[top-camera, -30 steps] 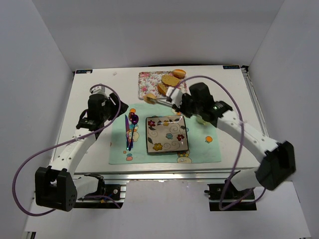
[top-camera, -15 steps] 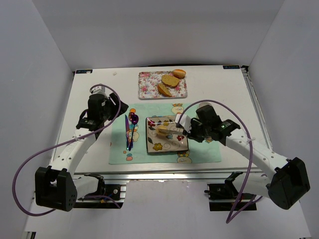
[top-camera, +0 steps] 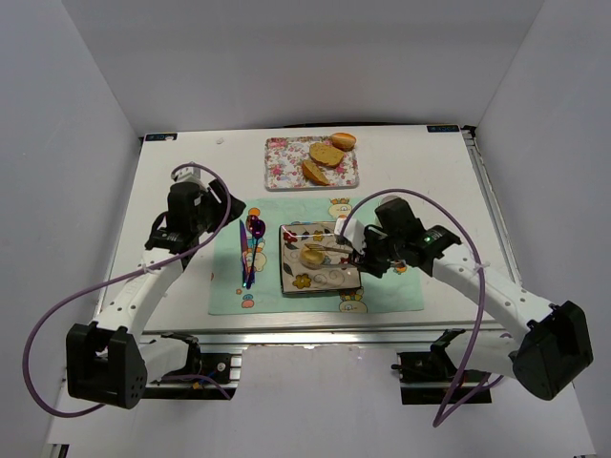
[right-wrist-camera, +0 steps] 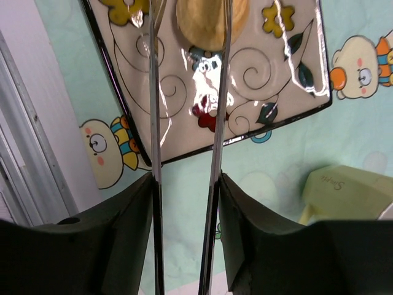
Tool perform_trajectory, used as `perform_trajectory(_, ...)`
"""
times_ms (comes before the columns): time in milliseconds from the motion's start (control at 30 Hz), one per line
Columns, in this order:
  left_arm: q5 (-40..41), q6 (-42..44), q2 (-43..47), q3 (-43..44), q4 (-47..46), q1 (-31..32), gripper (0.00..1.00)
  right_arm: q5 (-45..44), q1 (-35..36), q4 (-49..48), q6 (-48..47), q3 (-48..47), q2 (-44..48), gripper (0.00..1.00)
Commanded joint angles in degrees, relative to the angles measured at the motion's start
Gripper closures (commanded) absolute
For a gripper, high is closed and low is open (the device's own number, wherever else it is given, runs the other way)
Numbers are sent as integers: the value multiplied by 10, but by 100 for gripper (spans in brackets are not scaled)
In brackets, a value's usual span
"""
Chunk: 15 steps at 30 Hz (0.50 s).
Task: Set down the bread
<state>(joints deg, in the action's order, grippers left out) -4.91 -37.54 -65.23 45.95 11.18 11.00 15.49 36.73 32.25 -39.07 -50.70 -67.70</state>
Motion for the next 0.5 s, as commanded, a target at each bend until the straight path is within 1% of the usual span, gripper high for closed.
perform_trajectory(0,2,0,18,-1,-5,2,30,32,-2,4,19,-48,30,51)
perform_trajectory(133,-2,0,15,2,-9,2,30,38,-2,4,42,-79,41,56)
perform_trajectory(267,-6,-2,15,4,-15,2,30,41,-21,-7,74,-107,37,62)
perform_trajectory(333,-13,-1,15,5,-18,2,30,33,-40,-20,108,-129,31,70)
perform_trajectory(367,-15,-1,16,5,-19,2,30,27,-73,-28,125,-136,21,74)
perform_trajectory(400,-19,-2,16,6,-22,2,30,29,-99,-37,161,-158,13,81)
perform_trajectory(433,-26,-2,17,5,-24,2,31,42,-129,-39,183,-172,-7,85)
perform_trajectory(467,-30,-3,17,5,-27,2,32,45,-199,-40,207,-187,-18,94)
